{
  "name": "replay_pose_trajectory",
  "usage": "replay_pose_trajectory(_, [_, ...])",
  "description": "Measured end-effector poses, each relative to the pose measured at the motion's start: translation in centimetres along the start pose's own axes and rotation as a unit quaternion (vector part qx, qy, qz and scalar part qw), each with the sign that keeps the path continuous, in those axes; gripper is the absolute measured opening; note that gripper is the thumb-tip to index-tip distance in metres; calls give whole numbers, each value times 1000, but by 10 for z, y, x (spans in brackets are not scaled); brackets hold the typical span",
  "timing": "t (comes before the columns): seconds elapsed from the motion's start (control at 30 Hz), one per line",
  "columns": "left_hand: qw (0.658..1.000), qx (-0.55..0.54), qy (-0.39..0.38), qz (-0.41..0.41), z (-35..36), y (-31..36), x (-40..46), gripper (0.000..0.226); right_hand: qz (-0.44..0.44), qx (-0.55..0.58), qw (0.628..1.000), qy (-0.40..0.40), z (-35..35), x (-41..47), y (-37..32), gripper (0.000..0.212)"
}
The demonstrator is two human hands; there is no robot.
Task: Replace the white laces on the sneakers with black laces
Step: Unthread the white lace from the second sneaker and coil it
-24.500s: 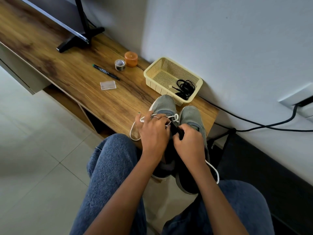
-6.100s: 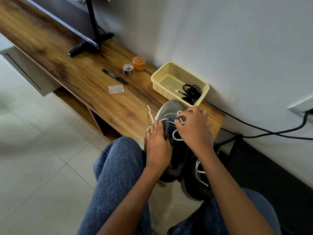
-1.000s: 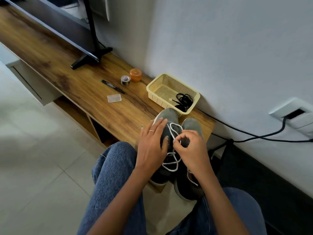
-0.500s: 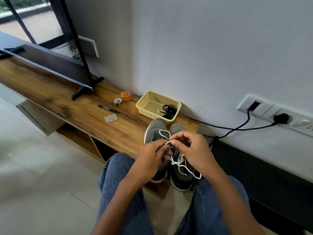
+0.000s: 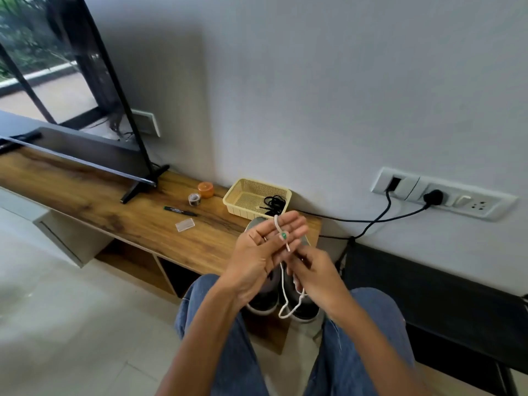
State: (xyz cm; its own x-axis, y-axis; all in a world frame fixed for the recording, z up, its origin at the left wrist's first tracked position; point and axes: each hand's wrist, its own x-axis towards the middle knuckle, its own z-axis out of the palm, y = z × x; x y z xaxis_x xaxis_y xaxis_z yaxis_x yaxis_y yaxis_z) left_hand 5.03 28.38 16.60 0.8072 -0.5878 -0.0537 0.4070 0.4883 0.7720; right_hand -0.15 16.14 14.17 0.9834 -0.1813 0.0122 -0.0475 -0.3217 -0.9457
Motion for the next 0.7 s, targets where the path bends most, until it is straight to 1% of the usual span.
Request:
replay_pose_trajectory(0.03, [996,80,19,39,-1,-3,1,34,-3,-33,999,-14,2,-5,0,22])
replay_pose_trajectory(0.07, [981,175,37,78,-2,-5,1,33,-5,-67,997,-30,3,-10,-1,19])
replay_pose_trajectory(0.1, [954,273,50,115,-6,-7,2,34,-9,-99,994,-48,3,-14,-2,19])
replay_pose_trajectory(0.13, [919,362,58,148,-9,-10,3,34,-13,-128,990,-65,3,-18,-4,20])
replay_pose_trajectory(0.2, [849,492,53,187,-17,-15,3,35,-24,-172,982,-79,1,-23,-9,19])
replay_pose_trajectory(0.23, [825,531,38,189,-20,-16,4,37,-29,-189,979,-70,-1,-23,-11,19])
replay_pose_trajectory(0.27, [812,554,18,181,-22,-17,3,38,-34,-205,977,-54,-4,-22,-14,18])
replay_pose_trajectory(0.33, [801,575,-27,164,-25,-20,1,37,-51,-247,968,-20,-13,-18,-16,17])
replay_pose_trajectory(0.37, [797,583,-36,157,-25,-21,1,36,-59,-266,962,-7,-18,-16,-17,16])
replay_pose_trajectory(0.4, [797,586,-35,145,-25,-21,1,34,-64,-276,959,6,-23,-14,-18,16])
replay_pose_trajectory(0.43, [805,579,-31,124,-25,-22,2,33,-65,-279,958,19,-28,-11,-19,16])
replay_pose_trajectory(0.47, [827,555,-30,91,-25,-21,1,33,-66,-274,959,31,-32,-9,-20,16])
replay_pose_trajectory(0.53, [883,467,-41,20,-20,-20,0,33,-76,-251,964,46,-40,-4,-23,15])
replay_pose_trajectory(0.57, [902,429,-46,1,-17,-19,1,32,-80,-235,967,49,-43,-1,-23,15])
replay_pose_trajectory(0.7, [946,316,-65,-33,-8,-17,5,31,-68,-140,986,58,-47,14,-21,13])
